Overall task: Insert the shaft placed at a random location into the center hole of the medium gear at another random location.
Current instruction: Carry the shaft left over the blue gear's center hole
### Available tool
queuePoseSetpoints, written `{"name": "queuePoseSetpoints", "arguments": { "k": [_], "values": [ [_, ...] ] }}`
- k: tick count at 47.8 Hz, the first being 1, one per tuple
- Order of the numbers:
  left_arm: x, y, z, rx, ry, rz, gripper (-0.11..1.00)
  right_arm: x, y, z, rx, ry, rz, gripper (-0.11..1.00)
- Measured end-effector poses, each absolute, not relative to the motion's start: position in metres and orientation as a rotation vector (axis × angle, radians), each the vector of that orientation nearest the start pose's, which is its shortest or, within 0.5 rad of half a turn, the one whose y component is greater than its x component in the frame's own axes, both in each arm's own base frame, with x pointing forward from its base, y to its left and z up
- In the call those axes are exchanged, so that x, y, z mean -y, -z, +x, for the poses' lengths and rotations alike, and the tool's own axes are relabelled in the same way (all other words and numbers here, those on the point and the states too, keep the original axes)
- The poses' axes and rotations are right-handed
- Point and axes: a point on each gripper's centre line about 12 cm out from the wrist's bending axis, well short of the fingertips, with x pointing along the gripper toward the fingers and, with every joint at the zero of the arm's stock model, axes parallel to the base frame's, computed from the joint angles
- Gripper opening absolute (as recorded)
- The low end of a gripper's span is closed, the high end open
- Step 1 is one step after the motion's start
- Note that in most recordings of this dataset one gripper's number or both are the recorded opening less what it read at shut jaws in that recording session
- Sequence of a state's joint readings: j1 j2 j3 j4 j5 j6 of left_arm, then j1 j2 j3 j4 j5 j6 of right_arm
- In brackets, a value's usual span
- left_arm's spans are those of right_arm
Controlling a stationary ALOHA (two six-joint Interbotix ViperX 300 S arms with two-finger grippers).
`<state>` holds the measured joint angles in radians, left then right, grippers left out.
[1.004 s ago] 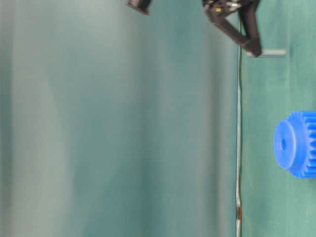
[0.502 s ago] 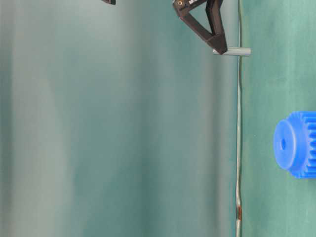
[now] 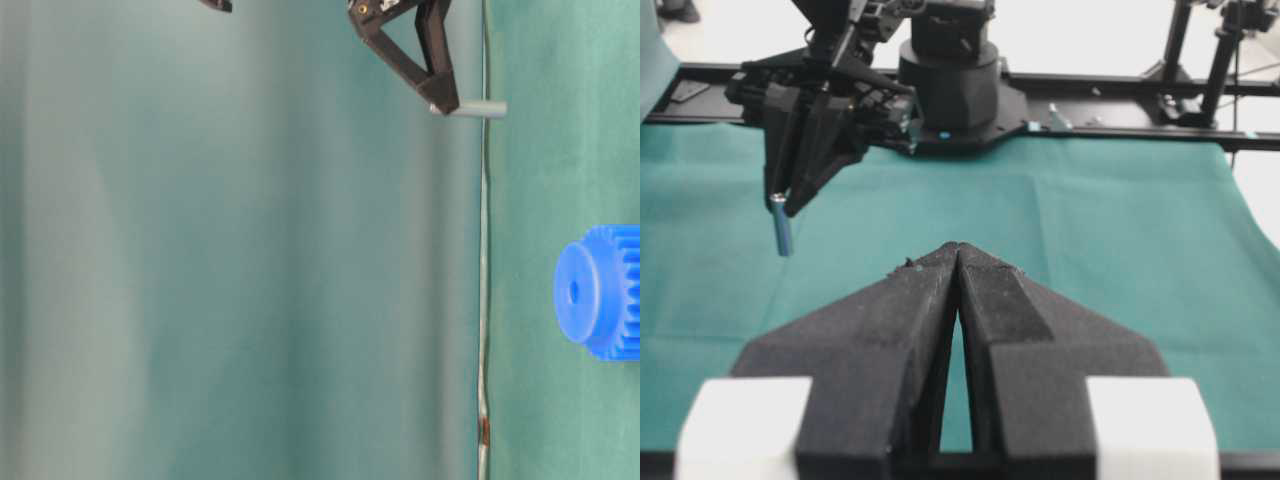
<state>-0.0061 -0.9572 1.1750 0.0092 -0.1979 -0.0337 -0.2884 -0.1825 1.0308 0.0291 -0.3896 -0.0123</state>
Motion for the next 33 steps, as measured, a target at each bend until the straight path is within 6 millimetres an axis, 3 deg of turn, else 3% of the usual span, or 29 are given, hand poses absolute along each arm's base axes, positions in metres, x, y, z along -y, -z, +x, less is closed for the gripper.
{"name": "queuePoseSetpoints", "arguments": {
  "k": [21, 33],
  "values": [
    [0.001, -0.280, 0.200, -0.023, 0.008, -0.026, 0.00, 0.061, -0.160, 0.366, -0.424, 0.181, 0.060, 0.14],
    [0.001, -0.281, 0.200, -0.020, 0.006, -0.025, 0.00, 0.053, -0.160, 0.395, -0.417, 0.151, 0.055, 0.14]
  ]
}}
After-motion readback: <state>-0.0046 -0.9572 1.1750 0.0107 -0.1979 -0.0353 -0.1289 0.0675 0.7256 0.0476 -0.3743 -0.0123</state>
